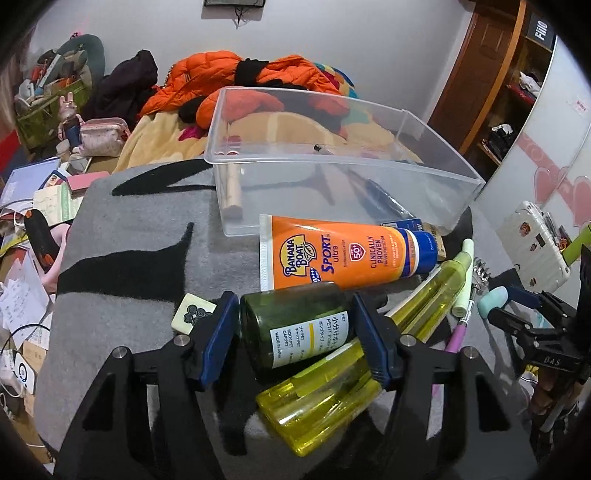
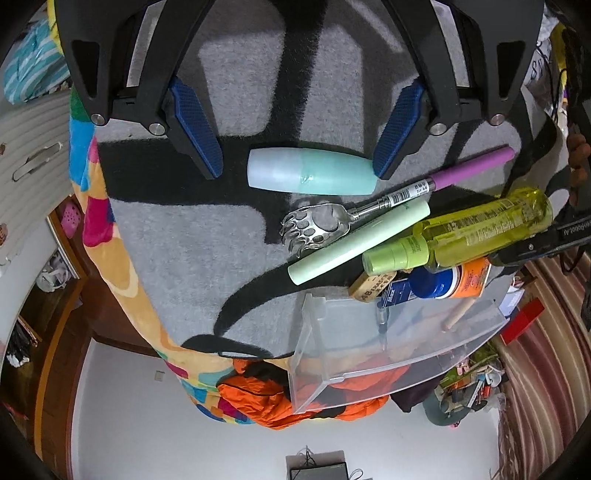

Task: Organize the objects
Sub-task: 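Grasp the green glass bottle with the left tool while the right tool grasps the mint roll-on, then lower the green bottle and mint roll-on into the clear box and release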

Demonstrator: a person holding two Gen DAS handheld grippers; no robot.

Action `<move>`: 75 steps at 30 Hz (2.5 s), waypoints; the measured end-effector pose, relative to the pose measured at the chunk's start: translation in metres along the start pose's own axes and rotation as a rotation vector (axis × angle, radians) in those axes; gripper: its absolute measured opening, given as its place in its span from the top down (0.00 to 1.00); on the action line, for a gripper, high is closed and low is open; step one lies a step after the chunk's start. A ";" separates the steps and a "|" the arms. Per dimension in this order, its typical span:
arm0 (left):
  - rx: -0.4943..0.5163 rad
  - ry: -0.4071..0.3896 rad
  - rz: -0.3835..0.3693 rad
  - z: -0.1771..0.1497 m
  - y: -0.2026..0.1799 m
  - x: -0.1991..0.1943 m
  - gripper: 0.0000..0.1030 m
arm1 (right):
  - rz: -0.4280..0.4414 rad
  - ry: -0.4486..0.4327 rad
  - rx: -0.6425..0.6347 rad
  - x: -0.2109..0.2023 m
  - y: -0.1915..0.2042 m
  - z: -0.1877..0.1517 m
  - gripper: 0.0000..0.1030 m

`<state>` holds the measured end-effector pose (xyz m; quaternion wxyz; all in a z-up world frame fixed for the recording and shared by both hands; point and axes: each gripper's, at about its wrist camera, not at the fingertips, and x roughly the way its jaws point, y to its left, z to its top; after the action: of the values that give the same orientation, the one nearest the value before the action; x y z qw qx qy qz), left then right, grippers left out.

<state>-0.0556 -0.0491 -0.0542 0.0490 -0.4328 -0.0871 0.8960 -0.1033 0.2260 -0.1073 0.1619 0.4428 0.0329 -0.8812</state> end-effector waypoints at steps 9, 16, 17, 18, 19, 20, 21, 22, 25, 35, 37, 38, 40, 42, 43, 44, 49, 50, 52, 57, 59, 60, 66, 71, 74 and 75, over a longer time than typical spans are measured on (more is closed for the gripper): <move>-0.010 -0.044 0.022 -0.003 0.005 -0.018 0.40 | 0.003 -0.017 -0.007 -0.004 0.000 0.001 0.58; -0.020 -0.089 0.028 0.000 0.011 -0.039 0.40 | 0.090 0.037 -0.086 -0.010 0.011 -0.009 0.66; -0.022 -0.094 0.027 0.000 0.012 -0.042 0.40 | 0.104 0.047 -0.103 -0.010 0.013 -0.012 0.66; -0.025 -0.098 0.026 0.000 0.013 -0.044 0.40 | 0.105 0.050 -0.118 -0.012 0.015 -0.014 0.66; -0.026 -0.103 0.026 0.000 0.013 -0.046 0.40 | 0.093 0.049 -0.137 -0.015 0.017 -0.016 0.66; -0.030 -0.108 0.028 0.000 0.014 -0.049 0.40 | 0.077 0.042 -0.148 -0.018 0.018 -0.016 0.64; -0.034 -0.114 0.025 0.000 0.014 -0.052 0.40 | 0.068 0.035 -0.153 -0.021 0.018 -0.015 0.58; -0.039 -0.119 0.017 0.001 0.015 -0.054 0.40 | 0.067 0.025 -0.157 -0.024 0.018 -0.014 0.55; -0.047 -0.134 0.002 0.002 0.014 -0.060 0.40 | 0.071 -0.013 -0.183 -0.029 0.021 -0.006 0.49; -0.055 -0.193 -0.017 0.013 0.005 -0.075 0.40 | 0.077 0.045 -0.245 0.004 0.037 0.002 0.75; -0.052 -0.203 -0.017 0.016 0.004 -0.076 0.40 | 0.078 0.029 -0.232 -0.001 0.036 0.004 0.79; -0.052 -0.207 -0.020 0.018 0.003 -0.076 0.40 | 0.081 0.016 -0.226 -0.004 0.035 0.004 0.79; -0.048 -0.213 -0.022 0.023 0.001 -0.076 0.40 | 0.098 -0.010 -0.209 -0.013 0.033 0.009 0.79; -0.045 -0.217 -0.023 0.027 -0.001 -0.075 0.40 | 0.112 -0.032 -0.191 -0.020 0.031 0.014 0.79; -0.043 -0.219 -0.023 0.029 -0.002 -0.075 0.40 | 0.113 -0.052 -0.183 -0.026 0.030 0.019 0.79; -0.041 -0.221 -0.023 0.033 -0.002 -0.074 0.40 | 0.113 -0.066 -0.179 -0.029 0.029 0.022 0.79; -0.053 -0.236 -0.023 0.048 -0.002 -0.072 0.40 | 0.119 -0.169 -0.161 -0.048 0.029 0.049 0.79; -0.058 -0.240 -0.020 0.053 -0.002 -0.072 0.40 | 0.118 -0.181 -0.158 -0.050 0.030 0.052 0.79; -0.065 -0.243 -0.019 0.059 -0.001 -0.070 0.40 | 0.120 -0.214 -0.151 -0.052 0.032 0.066 0.79; -0.068 -0.251 0.004 0.076 -0.001 -0.063 0.40 | 0.125 -0.253 -0.134 -0.052 0.035 0.091 0.79; -0.066 -0.248 0.010 0.084 -0.001 -0.058 0.40 | 0.135 -0.260 -0.129 -0.049 0.038 0.102 0.79; -0.065 -0.246 0.011 0.088 -0.001 -0.055 0.40 | 0.134 -0.265 -0.129 -0.047 0.039 0.109 0.79; -0.052 -0.199 0.025 0.107 -0.002 -0.031 0.40 | 0.123 -0.261 -0.138 -0.029 0.049 0.142 0.79; -0.031 -0.175 0.045 0.114 -0.008 -0.013 0.40 | 0.105 -0.236 -0.167 -0.007 0.059 0.162 0.79; -0.023 -0.150 0.056 0.117 -0.010 0.001 0.40 | 0.097 -0.213 -0.176 0.007 0.063 0.169 0.79; -0.023 -0.142 0.057 0.118 -0.010 0.005 0.40 | 0.090 -0.203 -0.181 0.013 0.065 0.171 0.79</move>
<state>-0.1513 -0.0521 0.0161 0.0122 -0.3711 -0.0880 0.9243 -0.2216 0.1270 -0.0085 0.2431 0.3358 0.0760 -0.9068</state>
